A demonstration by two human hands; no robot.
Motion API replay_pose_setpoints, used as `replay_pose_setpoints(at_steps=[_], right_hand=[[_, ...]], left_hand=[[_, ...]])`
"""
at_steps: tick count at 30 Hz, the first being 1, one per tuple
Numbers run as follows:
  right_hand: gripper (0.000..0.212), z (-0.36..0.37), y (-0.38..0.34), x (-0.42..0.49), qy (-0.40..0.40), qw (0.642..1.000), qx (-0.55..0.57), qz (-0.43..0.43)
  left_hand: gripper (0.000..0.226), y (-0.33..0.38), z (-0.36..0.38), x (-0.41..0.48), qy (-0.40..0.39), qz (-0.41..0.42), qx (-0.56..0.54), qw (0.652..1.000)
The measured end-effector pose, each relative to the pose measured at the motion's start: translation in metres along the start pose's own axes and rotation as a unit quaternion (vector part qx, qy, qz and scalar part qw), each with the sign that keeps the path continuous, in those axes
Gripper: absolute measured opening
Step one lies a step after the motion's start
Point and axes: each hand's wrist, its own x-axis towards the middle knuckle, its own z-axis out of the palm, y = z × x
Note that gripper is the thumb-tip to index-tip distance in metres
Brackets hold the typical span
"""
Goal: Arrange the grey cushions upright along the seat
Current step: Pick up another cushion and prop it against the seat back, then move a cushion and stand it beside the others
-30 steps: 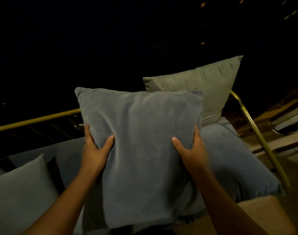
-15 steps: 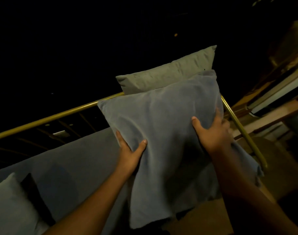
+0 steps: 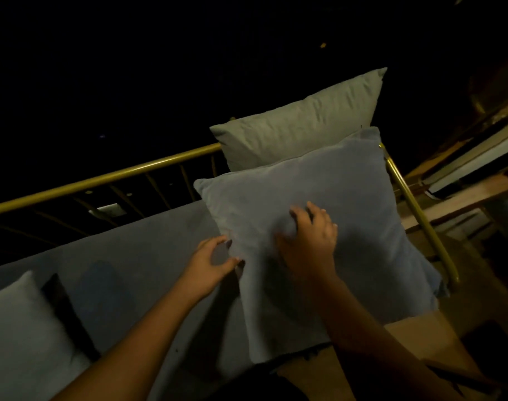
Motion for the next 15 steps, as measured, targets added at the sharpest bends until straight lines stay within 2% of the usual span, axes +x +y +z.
replay_pose_setpoints(at_steps=[2,6,8,12,15], right_hand=[[0.059,0.012,-0.031,-0.012,-0.041,0.998,0.018,-0.044],[0.067,0.052,-0.099,-0.044,-0.090,0.988,0.049,-0.112],[0.064,0.081,-0.130,-0.063,-0.119,0.981,0.057,-0.144],[0.052,0.151,-0.203,-0.106,-0.194,0.960,0.063,-0.192],[0.053,0.201,-0.266,-0.138,-0.285,0.932,0.023,-0.221]], left_hand=[[0.048,-0.014,-0.025,-0.017,0.026,-0.001,0.005,1.000],[0.046,-0.059,-0.089,-0.063,0.096,-0.015,0.006,0.995],[0.046,-0.085,-0.122,-0.091,0.125,-0.037,0.012,0.991],[0.044,-0.158,-0.194,-0.150,0.208,-0.113,-0.002,0.972],[0.041,-0.216,-0.240,-0.196,0.276,-0.179,-0.019,0.944]])
